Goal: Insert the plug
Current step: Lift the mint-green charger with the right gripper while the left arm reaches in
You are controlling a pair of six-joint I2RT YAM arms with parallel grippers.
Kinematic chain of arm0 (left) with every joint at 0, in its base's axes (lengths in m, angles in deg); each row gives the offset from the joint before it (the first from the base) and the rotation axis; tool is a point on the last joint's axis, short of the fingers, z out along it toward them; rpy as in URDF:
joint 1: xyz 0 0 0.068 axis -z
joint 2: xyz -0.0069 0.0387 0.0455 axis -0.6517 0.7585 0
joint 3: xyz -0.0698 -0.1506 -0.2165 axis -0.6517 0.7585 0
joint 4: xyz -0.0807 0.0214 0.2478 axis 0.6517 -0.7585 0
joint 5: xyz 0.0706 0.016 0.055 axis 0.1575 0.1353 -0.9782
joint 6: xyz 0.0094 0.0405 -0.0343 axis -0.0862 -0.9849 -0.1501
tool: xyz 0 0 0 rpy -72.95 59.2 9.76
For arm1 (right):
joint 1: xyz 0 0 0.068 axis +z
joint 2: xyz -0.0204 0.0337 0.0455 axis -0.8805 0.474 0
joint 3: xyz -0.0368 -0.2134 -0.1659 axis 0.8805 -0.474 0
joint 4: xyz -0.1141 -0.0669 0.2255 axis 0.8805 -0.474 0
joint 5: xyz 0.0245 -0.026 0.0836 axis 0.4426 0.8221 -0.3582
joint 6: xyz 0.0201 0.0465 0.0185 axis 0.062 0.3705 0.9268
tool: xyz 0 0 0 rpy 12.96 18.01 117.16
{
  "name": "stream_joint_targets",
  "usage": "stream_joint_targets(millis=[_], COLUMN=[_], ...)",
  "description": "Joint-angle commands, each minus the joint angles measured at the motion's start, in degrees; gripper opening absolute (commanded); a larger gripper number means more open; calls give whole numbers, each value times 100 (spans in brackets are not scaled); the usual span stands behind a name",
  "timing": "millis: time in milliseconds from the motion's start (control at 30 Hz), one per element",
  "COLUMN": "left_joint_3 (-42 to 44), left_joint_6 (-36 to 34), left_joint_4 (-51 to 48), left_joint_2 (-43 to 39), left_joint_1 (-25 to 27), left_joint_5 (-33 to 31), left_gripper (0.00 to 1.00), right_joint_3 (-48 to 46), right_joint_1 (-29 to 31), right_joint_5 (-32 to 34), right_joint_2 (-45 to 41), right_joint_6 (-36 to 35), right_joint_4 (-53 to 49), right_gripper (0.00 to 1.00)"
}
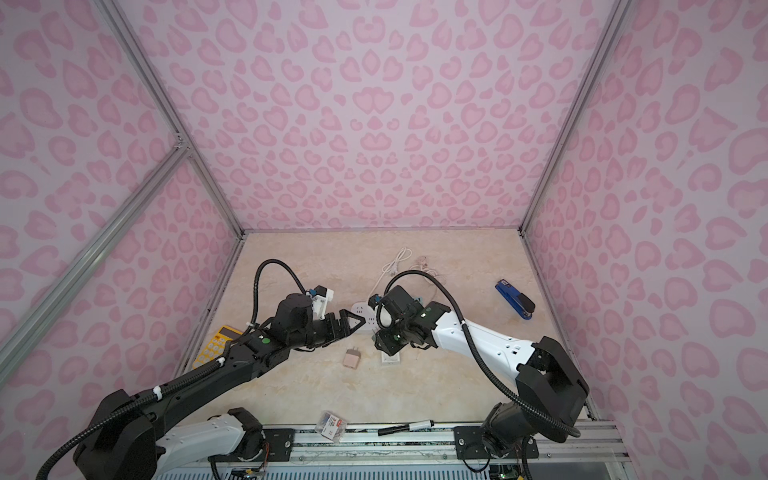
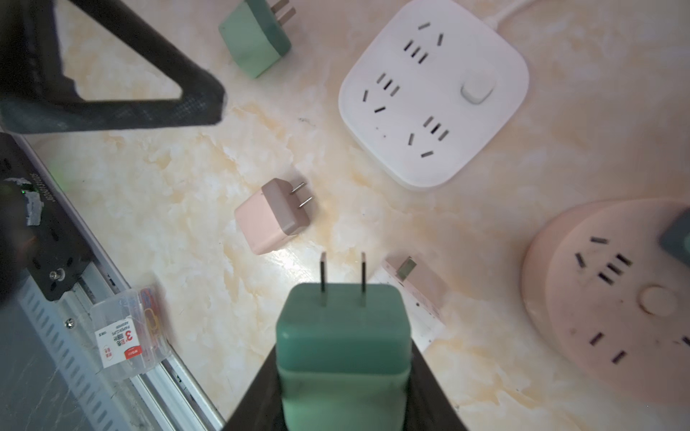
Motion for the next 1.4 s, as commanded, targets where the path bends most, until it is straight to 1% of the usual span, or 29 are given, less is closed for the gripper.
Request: stream_joint_targets(millis=[0,233,467,667,1000,1133,1233,1300,1367], left_joint_3=[17,84,168,85,35,17,-31,-52,-81], left_joint_6=[93,72,142,345,406,417,388,350,344], left_joint_4=[361,242,418,840,1040,1115,1081,1055,1046], left_joint_2=[22,-76,-29,347,520,594,634,649,685], left_joint_1=[-1,7,18,39,178,242,315,355,385], left_joint_5=[305,316,403,826,947,992,981,971,976], left_gripper=[94,90,87,81,74,68,62,59,55], right_joint_3=[-52,-41,60,152,284,383,455,466,465], right_joint_1=[80,140,168,221,266,269,286,291,291], right_joint_5=[63,163,62,62,83,56,0,-4,-13], right_joint_2=[-58,-247,-398,-342,-204,-119,-71,-67,-69], right_joint_6=[-217,-201,-280,-302,-285,-310,-329,-329,-321], right_joint_4=[176,175,78,49,0,-76,-159,-186,-184], right_gripper=[21,21,21,20,20,20,20,20,20])
